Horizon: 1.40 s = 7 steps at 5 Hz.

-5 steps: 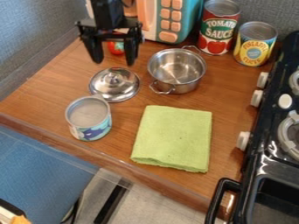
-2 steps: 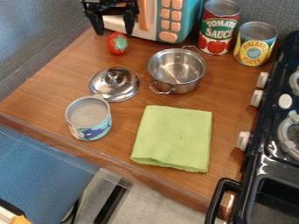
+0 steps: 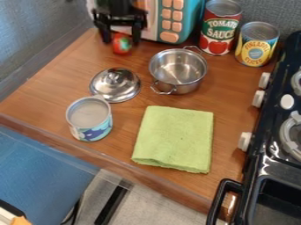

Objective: Picks the red tomato and puts it on the green cloth

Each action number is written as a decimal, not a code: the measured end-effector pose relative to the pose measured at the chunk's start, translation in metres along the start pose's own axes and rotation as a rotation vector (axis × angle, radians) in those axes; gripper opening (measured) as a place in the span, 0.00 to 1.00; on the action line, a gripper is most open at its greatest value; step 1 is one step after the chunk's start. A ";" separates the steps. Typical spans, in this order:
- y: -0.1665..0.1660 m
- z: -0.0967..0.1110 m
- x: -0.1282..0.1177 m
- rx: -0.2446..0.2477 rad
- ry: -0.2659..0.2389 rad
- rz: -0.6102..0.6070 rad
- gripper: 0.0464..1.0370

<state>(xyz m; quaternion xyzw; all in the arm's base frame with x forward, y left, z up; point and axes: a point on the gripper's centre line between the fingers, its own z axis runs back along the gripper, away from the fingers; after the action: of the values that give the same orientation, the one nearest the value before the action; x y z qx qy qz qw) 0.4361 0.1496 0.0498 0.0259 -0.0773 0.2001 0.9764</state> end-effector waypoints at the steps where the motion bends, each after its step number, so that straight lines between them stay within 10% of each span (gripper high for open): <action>1: 0.001 -0.001 0.001 0.012 -0.009 0.024 0.91; 2: -0.001 -0.003 0.001 0.015 -0.014 0.025 0.74; 4: -0.007 0.010 -0.013 -0.028 -0.028 0.006 0.74; 5: -0.022 0.055 -0.033 -0.102 -0.082 -0.023 0.74; 7: -0.073 0.093 -0.124 -0.188 -0.075 -0.241 0.74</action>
<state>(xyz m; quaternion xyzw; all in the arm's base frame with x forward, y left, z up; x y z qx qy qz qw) 0.3397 0.0267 0.1206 -0.0491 -0.1285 0.0720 0.9879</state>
